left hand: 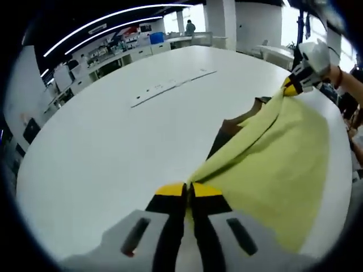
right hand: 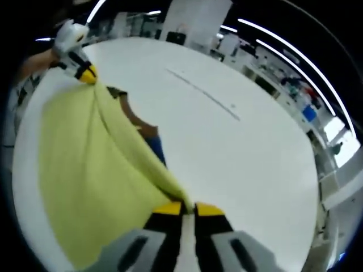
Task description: Fold the garment on the visible template until the final outline fits inside the template.
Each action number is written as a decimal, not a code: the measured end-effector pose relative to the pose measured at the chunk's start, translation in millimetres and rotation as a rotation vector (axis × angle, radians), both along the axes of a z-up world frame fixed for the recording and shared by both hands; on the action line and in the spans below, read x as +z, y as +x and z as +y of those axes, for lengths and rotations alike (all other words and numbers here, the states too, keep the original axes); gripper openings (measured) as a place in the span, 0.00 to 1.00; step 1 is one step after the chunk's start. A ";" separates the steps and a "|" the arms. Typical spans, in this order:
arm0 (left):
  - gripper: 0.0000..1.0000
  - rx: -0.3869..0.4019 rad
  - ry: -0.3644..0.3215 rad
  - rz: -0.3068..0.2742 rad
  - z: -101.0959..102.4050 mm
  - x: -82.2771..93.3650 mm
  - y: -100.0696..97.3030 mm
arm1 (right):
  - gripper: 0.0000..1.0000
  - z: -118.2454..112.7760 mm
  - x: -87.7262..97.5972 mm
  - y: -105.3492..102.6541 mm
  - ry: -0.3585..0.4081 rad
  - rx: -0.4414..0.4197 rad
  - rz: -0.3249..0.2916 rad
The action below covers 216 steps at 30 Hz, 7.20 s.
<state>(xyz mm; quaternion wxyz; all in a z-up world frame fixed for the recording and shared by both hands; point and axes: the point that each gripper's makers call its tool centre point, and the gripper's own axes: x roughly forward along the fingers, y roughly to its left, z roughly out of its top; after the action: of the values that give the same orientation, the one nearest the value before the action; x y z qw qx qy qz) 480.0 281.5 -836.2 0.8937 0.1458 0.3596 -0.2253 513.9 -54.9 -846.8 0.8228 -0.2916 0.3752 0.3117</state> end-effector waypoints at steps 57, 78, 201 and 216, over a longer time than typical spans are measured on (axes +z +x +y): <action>0.02 0.147 -0.131 -0.072 25.7 13.1 10.3 | 0.00 17.8 29.0 29.1 0.134 -0.049 -0.209; 0.60 0.169 -0.244 -0.137 27.6 43.6 -23.0 | 0.73 17.7 30.9 -23.1 0.340 -0.142 0.012; 0.00 -0.093 -0.035 -0.061 -4.0 0.0 -180.7 | 0.00 -27.6 16.7 -173.4 0.433 -0.198 0.100; 0.00 -0.017 -0.121 -0.039 -0.9 1.1 -189.9 | 0.00 -31.7 12.2 -190.0 0.426 -0.182 0.117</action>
<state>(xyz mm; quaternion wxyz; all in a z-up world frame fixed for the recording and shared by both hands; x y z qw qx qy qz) 290.1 280.6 -835.0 0.9058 0.0990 0.3263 -0.2513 323.9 -86.5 -834.6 0.8672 -0.0579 0.3729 0.3248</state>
